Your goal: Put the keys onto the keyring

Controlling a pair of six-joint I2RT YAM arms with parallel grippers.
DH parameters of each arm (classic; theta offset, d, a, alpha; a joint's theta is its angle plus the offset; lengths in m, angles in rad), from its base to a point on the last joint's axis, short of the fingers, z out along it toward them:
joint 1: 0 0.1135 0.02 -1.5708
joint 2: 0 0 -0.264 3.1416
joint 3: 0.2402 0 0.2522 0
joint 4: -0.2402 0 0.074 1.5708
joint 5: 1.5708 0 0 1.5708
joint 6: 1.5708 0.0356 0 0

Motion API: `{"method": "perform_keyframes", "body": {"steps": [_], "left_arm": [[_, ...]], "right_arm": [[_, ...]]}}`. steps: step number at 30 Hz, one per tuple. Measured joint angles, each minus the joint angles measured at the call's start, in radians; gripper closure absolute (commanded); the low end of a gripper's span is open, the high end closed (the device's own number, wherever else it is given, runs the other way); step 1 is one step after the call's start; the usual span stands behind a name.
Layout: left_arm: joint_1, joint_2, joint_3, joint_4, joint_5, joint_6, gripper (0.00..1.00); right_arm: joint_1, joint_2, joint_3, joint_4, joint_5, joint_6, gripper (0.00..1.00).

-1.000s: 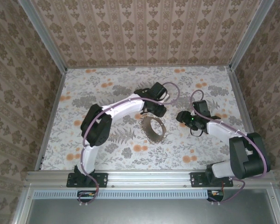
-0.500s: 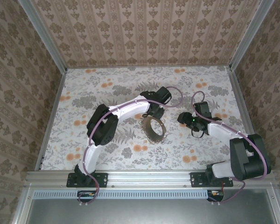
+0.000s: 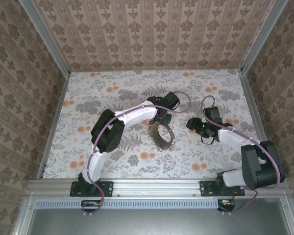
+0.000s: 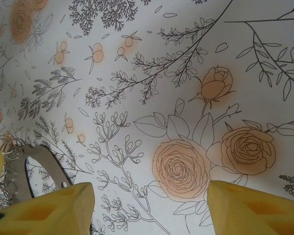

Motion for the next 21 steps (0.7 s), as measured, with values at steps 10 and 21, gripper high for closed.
{"method": "perform_keyframes", "body": {"steps": [10,21], "left_arm": [[0.0,0.0,-0.006,0.003,-0.01,-0.007,0.66],[0.0,0.0,-0.011,0.003,-0.01,-0.007,0.67]], "right_arm": [[0.0,0.0,0.0,0.002,-0.003,-0.001,0.36],[-0.001,0.0,0.0,0.003,-0.004,-0.002,0.36]]}}
